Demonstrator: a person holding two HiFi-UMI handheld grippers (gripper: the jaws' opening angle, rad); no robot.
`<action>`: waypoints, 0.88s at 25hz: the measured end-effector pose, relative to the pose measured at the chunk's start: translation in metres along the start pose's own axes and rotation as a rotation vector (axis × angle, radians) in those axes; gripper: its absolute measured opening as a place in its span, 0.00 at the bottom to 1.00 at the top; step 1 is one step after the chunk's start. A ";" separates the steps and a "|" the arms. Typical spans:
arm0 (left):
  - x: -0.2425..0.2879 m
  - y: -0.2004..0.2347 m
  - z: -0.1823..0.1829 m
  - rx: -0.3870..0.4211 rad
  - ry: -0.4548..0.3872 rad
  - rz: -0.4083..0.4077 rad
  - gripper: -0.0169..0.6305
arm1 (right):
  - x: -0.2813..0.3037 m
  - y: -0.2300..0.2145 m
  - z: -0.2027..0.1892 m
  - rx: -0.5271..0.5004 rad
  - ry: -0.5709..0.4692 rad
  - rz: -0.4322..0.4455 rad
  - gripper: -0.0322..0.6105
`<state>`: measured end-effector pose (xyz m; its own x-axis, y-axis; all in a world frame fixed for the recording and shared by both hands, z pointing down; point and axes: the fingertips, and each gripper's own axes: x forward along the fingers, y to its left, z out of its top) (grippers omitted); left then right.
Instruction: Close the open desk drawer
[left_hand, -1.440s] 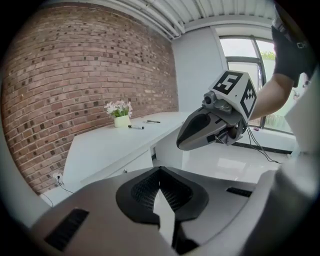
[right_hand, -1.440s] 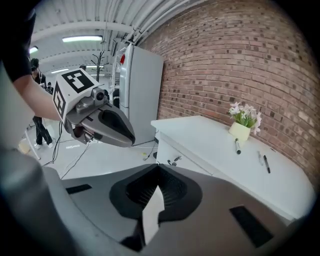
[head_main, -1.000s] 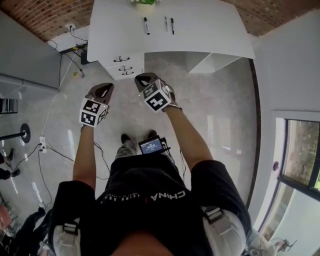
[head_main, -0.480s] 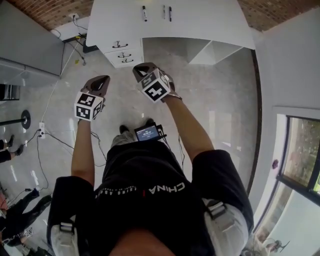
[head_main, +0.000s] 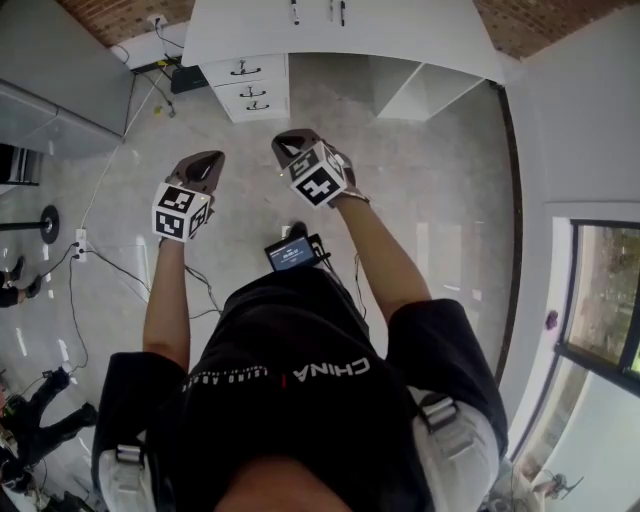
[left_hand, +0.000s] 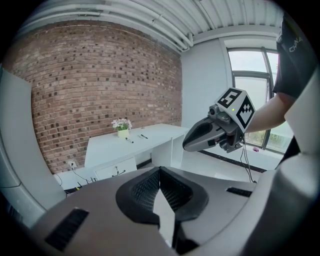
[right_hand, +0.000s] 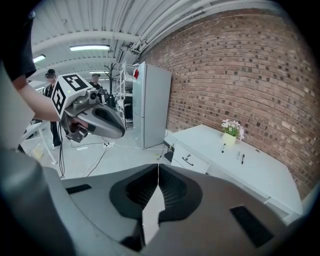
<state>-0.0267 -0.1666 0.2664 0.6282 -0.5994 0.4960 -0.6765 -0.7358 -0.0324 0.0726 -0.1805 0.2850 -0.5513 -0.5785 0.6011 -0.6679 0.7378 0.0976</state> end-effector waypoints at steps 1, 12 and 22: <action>-0.009 -0.008 -0.005 0.001 0.000 -0.001 0.05 | -0.004 0.010 -0.002 -0.007 0.002 0.001 0.08; -0.122 -0.125 -0.059 0.030 -0.011 0.002 0.05 | -0.097 0.137 -0.052 -0.026 -0.004 -0.033 0.08; -0.160 -0.194 -0.076 0.028 -0.020 -0.018 0.05 | -0.163 0.189 -0.090 0.024 -0.008 -0.073 0.07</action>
<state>-0.0250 0.0964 0.2597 0.6480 -0.5918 0.4795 -0.6539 -0.7551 -0.0482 0.0814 0.0842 0.2765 -0.5047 -0.6336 0.5864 -0.7185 0.6848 0.1216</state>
